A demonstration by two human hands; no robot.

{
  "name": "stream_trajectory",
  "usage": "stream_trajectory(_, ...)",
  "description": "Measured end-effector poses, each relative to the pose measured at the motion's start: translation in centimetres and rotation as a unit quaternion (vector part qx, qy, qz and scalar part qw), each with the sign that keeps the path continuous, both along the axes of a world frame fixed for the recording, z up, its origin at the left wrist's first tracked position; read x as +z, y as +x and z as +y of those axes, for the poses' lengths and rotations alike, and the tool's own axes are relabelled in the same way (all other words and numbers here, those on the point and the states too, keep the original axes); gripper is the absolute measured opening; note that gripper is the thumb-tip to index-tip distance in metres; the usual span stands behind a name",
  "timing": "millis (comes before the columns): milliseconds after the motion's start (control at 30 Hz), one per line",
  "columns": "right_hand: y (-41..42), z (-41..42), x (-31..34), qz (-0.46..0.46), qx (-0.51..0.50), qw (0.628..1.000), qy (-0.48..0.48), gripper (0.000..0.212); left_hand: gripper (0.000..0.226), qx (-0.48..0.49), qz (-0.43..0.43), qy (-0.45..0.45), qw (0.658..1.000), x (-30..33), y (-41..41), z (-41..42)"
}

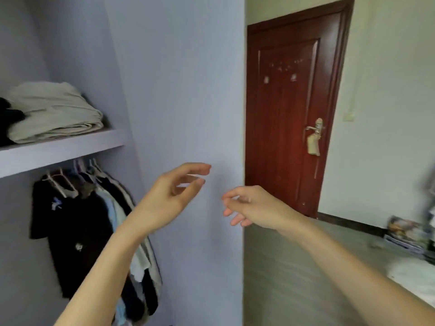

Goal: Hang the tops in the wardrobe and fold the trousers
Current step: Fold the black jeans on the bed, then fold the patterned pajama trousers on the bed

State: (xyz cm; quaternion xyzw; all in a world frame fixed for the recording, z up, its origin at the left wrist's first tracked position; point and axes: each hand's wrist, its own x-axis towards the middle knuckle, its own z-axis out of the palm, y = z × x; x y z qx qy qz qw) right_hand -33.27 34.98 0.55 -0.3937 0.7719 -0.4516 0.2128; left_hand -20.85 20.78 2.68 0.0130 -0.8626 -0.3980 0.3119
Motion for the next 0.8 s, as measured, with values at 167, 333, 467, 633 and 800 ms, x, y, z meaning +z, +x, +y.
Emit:
stream_trajectory(167, -4.6, 13.6, -1.7, -0.023, -0.126, 0.992, 0.020, 0.018, 0.027, -0.127, -0.020, 0.041, 0.991, -1.9, -7.8, 11.0)
stream_trajectory(333, -8.6, 28.6, -3.7, -0.038, -0.254, 0.965, 0.052, 0.022, 0.033, -0.216, -0.047, 0.039, 0.975, -3.9, -16.1, 23.5)
stream_trajectory(467, -10.1, 40.7, -5.8, -0.080, -0.365, 0.926, 0.054, 0.019, 0.026, -0.301, -0.087, 0.041, 0.949, -6.2, -22.3, 34.8)
stream_trajectory(633, -11.2, 52.5, -8.1, -0.106, -0.471, 0.874, 0.051, 0.018, 0.026, -0.413, -0.143, 0.020, 0.899, -9.3, -29.5, 46.5)
stream_trajectory(800, -12.6, 61.2, -12.0, -0.154, -0.574, 0.803, 0.044, 0.021, 0.020, -0.530, -0.209, -0.021, 0.822, -13.1, -35.3, 57.4)
